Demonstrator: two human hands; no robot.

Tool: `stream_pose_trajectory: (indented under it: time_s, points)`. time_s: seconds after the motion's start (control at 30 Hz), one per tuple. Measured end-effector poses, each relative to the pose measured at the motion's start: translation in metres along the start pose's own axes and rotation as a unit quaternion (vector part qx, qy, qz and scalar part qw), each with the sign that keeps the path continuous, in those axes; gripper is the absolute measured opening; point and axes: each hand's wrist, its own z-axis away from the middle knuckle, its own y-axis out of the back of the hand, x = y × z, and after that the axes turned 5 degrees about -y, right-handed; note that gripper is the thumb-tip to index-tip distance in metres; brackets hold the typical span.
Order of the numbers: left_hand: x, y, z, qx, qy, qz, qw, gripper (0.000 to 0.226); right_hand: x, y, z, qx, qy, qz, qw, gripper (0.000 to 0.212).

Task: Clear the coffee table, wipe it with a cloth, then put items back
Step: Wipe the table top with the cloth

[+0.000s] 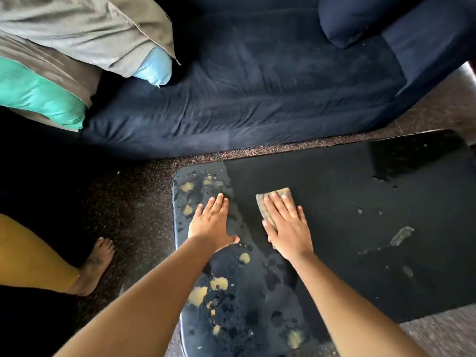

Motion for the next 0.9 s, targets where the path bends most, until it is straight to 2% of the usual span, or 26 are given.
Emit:
stream_pose_trajectory:
  time_s: [0.03,0.07,0.1,0.17,0.23,0.27,0.3,0.4,0.47,0.5,0.6,0.63,0.67,0.77,0.8,0.83,0.9]
  points:
    - [-0.002,-0.001,0.003,0.009,-0.009,-0.004,1.0,0.1,-0.012,-0.003,0.005,0.018,-0.056,-0.02,0.998,0.061]
    - [-0.004,-0.004,0.008,0.017,-0.017,-0.012,1.0,0.093,-0.024,-0.007,0.012,0.033,-0.077,-0.028,0.996,0.062]
    - [-0.005,-0.008,0.015,0.024,-0.024,-0.022,0.999,0.089,-0.032,-0.011,0.02,0.04,-0.061,-0.027,0.997,0.062]
    - [-0.007,-0.015,0.027,0.026,-0.036,-0.033,0.998,0.086,-0.03,-0.014,0.034,0.025,0.048,-0.004,0.999,0.062]
    - [-0.009,-0.025,0.038,0.025,-0.036,-0.028,0.999,0.083,-0.008,-0.009,0.038,0.01,0.164,0.046,0.985,0.061]
    - [-0.01,-0.029,0.042,0.026,-0.033,-0.022,0.999,0.082,0.001,-0.007,0.038,0.007,0.181,0.067,0.981,0.061]
    - [-0.009,-0.032,0.046,0.027,-0.029,-0.017,0.999,0.082,0.007,-0.005,0.036,0.01,0.158,0.07,0.985,0.06]
    - [-0.009,-0.038,0.054,0.036,-0.016,-0.006,0.999,0.081,-0.016,-0.007,0.042,0.019,-0.028,0.005,0.999,0.059]
    - [-0.008,-0.04,0.055,0.04,-0.01,0.0,0.999,0.08,-0.041,-0.013,0.054,0.041,-0.053,-0.024,0.997,0.061]
    - [-0.006,-0.04,0.055,0.041,-0.007,0.003,0.999,0.081,-0.045,-0.016,0.062,0.038,-0.021,-0.024,0.999,0.061]
    - [-0.003,-0.037,0.054,0.035,0.0,0.008,0.999,0.081,-0.019,-0.015,0.078,0.01,0.158,0.036,0.987,0.062]
    - [-0.002,-0.037,0.053,0.033,0.001,0.009,0.999,0.081,-0.007,-0.014,0.078,0.003,0.181,0.058,0.982,0.062]
    - [-0.002,-0.037,0.053,0.03,0.002,0.008,1.0,0.081,0.001,-0.014,0.078,0.001,0.161,0.064,0.985,0.062]
    - [-0.001,-0.038,0.052,0.026,0.006,0.005,1.0,0.081,-0.013,-0.015,0.077,0.019,-0.057,0.005,0.998,0.061]
    - [-0.001,-0.038,0.052,0.025,0.007,0.004,1.0,0.081,-0.028,-0.018,0.079,0.028,-0.097,-0.014,0.995,0.061]
    - [0.0,-0.038,0.052,0.024,0.008,0.002,1.0,0.081,-0.042,-0.02,0.083,0.038,-0.101,-0.027,0.994,0.062]
    - [0.001,-0.038,0.051,0.021,0.011,0.004,1.0,0.081,-0.053,-0.025,0.096,0.033,-0.012,-0.022,0.999,0.062]
